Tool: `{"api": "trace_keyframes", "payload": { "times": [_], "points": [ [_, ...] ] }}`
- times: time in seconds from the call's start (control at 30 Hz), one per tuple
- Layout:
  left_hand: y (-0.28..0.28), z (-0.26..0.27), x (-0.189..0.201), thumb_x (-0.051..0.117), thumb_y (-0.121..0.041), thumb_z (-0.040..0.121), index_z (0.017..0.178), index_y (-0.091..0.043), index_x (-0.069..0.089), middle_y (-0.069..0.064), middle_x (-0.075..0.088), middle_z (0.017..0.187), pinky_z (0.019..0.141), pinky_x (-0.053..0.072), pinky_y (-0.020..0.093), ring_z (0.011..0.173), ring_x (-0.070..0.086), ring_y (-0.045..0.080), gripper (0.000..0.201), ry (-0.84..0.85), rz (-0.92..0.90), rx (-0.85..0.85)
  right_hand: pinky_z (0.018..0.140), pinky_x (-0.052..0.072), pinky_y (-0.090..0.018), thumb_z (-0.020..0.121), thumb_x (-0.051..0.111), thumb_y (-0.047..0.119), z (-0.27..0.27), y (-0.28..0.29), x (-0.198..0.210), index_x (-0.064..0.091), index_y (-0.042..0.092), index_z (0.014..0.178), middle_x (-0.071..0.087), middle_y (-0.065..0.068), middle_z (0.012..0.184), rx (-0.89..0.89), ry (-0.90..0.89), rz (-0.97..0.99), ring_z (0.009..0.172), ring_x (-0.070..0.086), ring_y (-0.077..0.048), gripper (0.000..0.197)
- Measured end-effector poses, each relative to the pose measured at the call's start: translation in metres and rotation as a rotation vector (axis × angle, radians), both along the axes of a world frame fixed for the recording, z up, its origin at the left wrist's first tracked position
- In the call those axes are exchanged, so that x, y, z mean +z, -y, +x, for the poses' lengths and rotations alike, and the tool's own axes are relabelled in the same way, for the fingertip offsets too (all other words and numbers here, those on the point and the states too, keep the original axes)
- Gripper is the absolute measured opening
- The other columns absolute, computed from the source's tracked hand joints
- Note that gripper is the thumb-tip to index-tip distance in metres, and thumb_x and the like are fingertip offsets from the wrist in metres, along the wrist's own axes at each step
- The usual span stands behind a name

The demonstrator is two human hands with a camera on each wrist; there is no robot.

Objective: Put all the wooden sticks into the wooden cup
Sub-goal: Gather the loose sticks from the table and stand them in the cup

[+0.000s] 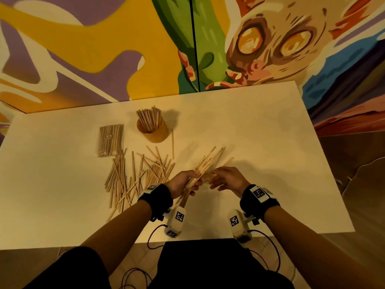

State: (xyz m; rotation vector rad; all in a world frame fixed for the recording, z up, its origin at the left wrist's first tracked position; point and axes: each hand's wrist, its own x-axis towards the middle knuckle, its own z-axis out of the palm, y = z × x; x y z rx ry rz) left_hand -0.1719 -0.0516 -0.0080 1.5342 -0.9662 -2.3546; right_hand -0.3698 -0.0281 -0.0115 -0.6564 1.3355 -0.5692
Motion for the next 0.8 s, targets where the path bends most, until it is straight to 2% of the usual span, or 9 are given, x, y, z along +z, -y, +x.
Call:
{"api": "trace_keyframes", "payload": {
  "times": [0.1, 0.2, 0.3, 0.37, 0.43, 0.53, 0.63, 0.8],
  "points": [
    [-0.004, -0.012, 0.001, 0.06, -0.026, 0.08, 0.086, -0.014, 0.057, 0.0, 0.052, 0.073, 0.059, 0.041, 0.026, 0.059, 0.046, 0.012, 0.013, 0.038, -0.06, -0.016, 0.059, 0.047, -0.029, 0.095, 0.054, 0.019, 0.0, 0.001, 0.002, 0.069, 0.004, 0.099, 0.072, -0.022, 0.087, 0.052, -0.013, -0.042, 0.073, 0.07, -0.03, 0.022],
    [-0.007, -0.018, 0.001, 0.054, -0.019, 0.096, 0.096, -0.015, 0.053, -0.002, 0.046, 0.072, 0.057, 0.038, 0.024, 0.061, 0.042, 0.011, 0.004, 0.051, -0.104, -0.059, 0.057, 0.046, -0.028, 0.094, 0.054, 0.013, -0.012, 0.01, 0.006, 0.068, 0.007, 0.093, 0.072, -0.022, 0.087, 0.094, -0.089, -0.07, 0.071, 0.069, -0.029, 0.016],
    [-0.008, -0.019, 0.003, 0.046, -0.018, 0.102, 0.095, -0.016, 0.047, -0.004, 0.039, 0.068, 0.054, 0.033, 0.022, 0.057, 0.035, 0.008, 0.007, 0.02, -0.096, -0.111, 0.055, 0.043, -0.028, 0.094, 0.048, 0.009, -0.033, 0.025, 0.01, 0.063, 0.005, 0.096, 0.069, -0.021, 0.085, -0.007, -0.128, -0.045, 0.066, 0.065, -0.03, 0.015],
    [-0.008, -0.021, 0.008, 0.044, -0.019, 0.102, 0.093, -0.019, 0.047, -0.005, 0.038, 0.068, 0.053, 0.032, 0.02, 0.056, 0.034, 0.007, 0.01, 0.043, -0.132, -0.209, 0.055, 0.042, -0.027, 0.094, 0.048, 0.013, -0.045, 0.034, 0.014, 0.062, 0.003, 0.1, 0.068, -0.018, 0.081, -0.115, -0.082, -0.018, 0.065, 0.064, -0.03, 0.018],
    [-0.008, -0.024, 0.013, 0.044, -0.019, 0.102, 0.092, -0.02, 0.046, -0.006, 0.039, 0.068, 0.053, 0.032, 0.02, 0.056, 0.034, 0.006, 0.01, 0.071, -0.163, -0.324, 0.056, 0.043, -0.028, 0.094, 0.048, 0.018, -0.049, 0.04, 0.014, 0.063, 0.003, 0.101, 0.066, -0.016, 0.082, -0.139, -0.052, 0.011, 0.065, 0.062, -0.028, 0.022],
    [-0.008, -0.03, 0.02, 0.044, -0.018, 0.1, 0.093, -0.018, 0.043, -0.006, 0.039, 0.068, 0.053, 0.03, 0.021, 0.055, 0.034, 0.007, 0.007, 0.086, -0.157, -0.436, 0.058, 0.046, -0.029, 0.095, 0.052, 0.024, -0.04, 0.04, 0.009, 0.069, 0.004, 0.093, 0.067, -0.017, 0.088, 0.017, -0.122, -0.033, 0.067, 0.059, -0.026, 0.027],
    [-0.006, -0.036, 0.024, 0.046, -0.018, 0.098, 0.089, -0.018, 0.044, -0.004, 0.038, 0.066, 0.049, 0.028, 0.021, 0.052, 0.031, 0.008, 0.01, 0.114, -0.135, -0.46, 0.057, 0.047, -0.029, 0.092, 0.057, 0.02, -0.024, 0.035, 0.013, 0.072, 0.004, 0.086, 0.067, -0.011, 0.079, 0.188, -0.195, -0.133, 0.068, 0.061, -0.022, 0.024],
    [-0.001, -0.038, 0.028, 0.051, -0.022, 0.098, 0.096, -0.023, 0.053, -0.004, 0.037, 0.063, 0.045, 0.027, 0.019, 0.048, 0.03, 0.007, 0.003, 0.143, -0.111, -0.465, 0.047, 0.038, -0.021, 0.094, 0.057, 0.018, -0.009, 0.025, 0.017, 0.067, 0.003, 0.081, 0.061, -0.006, 0.063, 0.4, -0.254, -0.268, 0.051, 0.053, -0.015, 0.021]
  ]
}}
